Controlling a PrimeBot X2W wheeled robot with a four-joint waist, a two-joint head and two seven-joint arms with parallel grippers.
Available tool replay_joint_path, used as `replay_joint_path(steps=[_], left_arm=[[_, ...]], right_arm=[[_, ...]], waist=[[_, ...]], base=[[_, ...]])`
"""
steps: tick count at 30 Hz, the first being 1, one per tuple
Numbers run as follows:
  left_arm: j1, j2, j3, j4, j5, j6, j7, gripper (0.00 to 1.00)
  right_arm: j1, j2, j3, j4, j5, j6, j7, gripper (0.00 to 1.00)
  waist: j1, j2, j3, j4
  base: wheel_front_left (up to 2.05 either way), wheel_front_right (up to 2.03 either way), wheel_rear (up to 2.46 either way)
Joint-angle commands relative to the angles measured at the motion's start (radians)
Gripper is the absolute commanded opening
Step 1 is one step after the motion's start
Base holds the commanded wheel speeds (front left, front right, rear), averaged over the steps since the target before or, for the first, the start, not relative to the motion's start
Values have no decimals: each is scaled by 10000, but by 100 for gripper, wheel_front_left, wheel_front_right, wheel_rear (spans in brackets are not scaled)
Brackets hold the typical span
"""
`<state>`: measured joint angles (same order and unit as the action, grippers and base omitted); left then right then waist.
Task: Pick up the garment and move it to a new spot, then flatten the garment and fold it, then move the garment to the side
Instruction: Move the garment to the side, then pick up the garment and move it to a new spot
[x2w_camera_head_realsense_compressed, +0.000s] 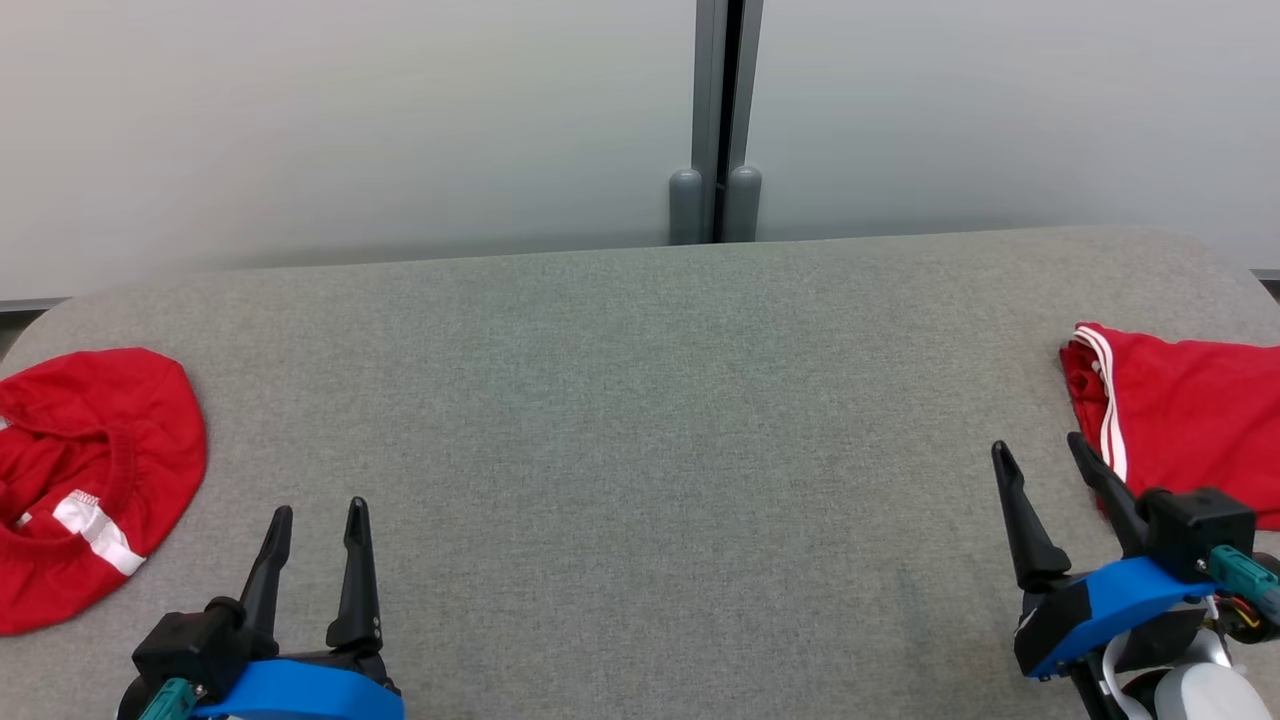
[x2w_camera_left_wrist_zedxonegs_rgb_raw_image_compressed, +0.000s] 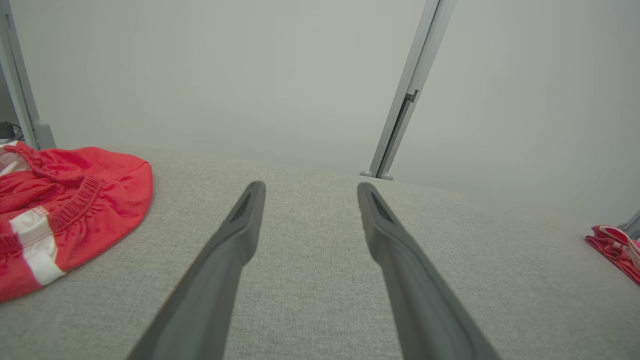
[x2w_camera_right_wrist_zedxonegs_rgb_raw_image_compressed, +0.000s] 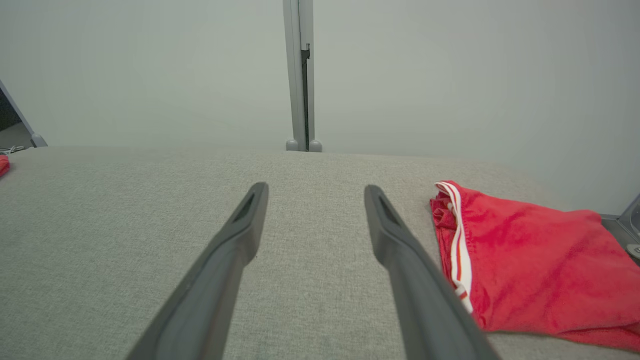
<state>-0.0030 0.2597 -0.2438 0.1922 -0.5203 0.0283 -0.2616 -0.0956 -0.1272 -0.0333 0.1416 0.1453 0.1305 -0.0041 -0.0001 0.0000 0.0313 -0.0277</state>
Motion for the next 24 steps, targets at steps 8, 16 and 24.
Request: replay_joint_path(steps=[8,16,24], left_arm=[[-126,-147,120,-22,131,-75,-44,100],[-50,-57,114,42,182,-109,-21,100],[208,137,162,-230,118,-35,120,100]], right_arm=[[448,222,-17,-179,211,6,168,100],[680,146,140,-210,271,6,246,100],[571,176,209,-258,353,6,252,100]], waist=[[1,0,-26,153],[1,0,-132,1416],[1,0,-202,3232]], base=[[0,0,0],[0,0,0],[0,0,0]])
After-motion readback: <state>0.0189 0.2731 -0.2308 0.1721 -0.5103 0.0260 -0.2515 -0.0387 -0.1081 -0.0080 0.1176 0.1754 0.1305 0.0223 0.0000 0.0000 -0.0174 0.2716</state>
